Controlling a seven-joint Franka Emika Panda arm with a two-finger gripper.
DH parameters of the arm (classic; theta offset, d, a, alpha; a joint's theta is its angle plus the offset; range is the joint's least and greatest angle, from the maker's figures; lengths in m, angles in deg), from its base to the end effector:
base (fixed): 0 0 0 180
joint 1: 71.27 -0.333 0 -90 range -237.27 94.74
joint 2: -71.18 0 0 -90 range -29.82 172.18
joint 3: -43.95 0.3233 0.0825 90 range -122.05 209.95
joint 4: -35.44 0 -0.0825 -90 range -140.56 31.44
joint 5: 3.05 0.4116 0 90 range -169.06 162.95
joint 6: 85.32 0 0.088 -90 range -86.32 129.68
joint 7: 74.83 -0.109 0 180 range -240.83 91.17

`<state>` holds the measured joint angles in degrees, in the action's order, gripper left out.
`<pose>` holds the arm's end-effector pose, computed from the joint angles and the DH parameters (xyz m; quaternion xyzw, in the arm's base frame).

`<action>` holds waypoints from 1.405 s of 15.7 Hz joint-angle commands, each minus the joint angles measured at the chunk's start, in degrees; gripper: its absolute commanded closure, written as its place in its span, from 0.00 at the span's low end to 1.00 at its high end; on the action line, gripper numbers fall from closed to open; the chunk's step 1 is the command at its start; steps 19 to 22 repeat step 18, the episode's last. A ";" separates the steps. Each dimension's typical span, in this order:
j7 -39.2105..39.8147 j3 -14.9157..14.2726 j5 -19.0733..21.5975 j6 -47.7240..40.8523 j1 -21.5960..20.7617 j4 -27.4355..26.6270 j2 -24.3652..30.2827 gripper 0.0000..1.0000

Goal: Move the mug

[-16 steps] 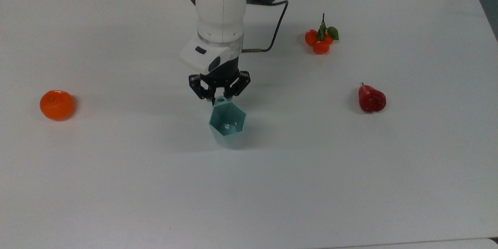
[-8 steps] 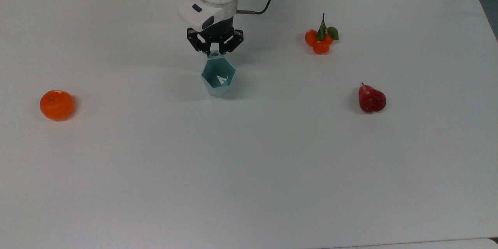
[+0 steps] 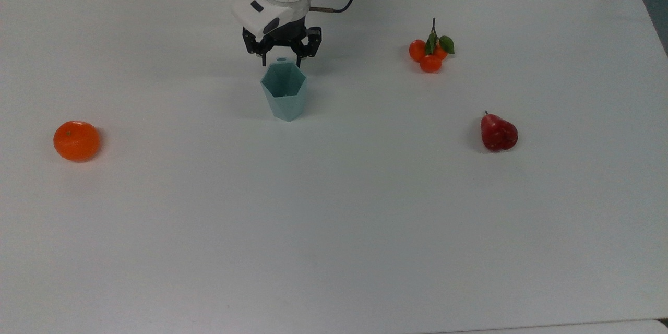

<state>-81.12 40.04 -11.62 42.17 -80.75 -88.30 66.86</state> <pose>0.5665 0.0505 0.3509 0.9973 0.0396 0.0014 0.0618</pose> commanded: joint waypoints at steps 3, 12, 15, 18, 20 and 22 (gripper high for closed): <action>-0.57 -0.05 -1.19 -13.56 -1.06 10.42 1.33 0.00; -0.74 -0.14 0.13 -28.34 -1.77 28.63 1.85 0.00; -0.83 -0.14 1.27 -30.72 -2.21 29.87 3.61 0.00; -1.10 -0.40 3.12 -32.48 -2.12 29.88 4.14 0.00; -1.10 -0.40 3.12 -32.48 -2.12 29.88 4.14 0.00; -1.10 -0.40 3.12 -32.48 -2.12 29.88 4.14 0.00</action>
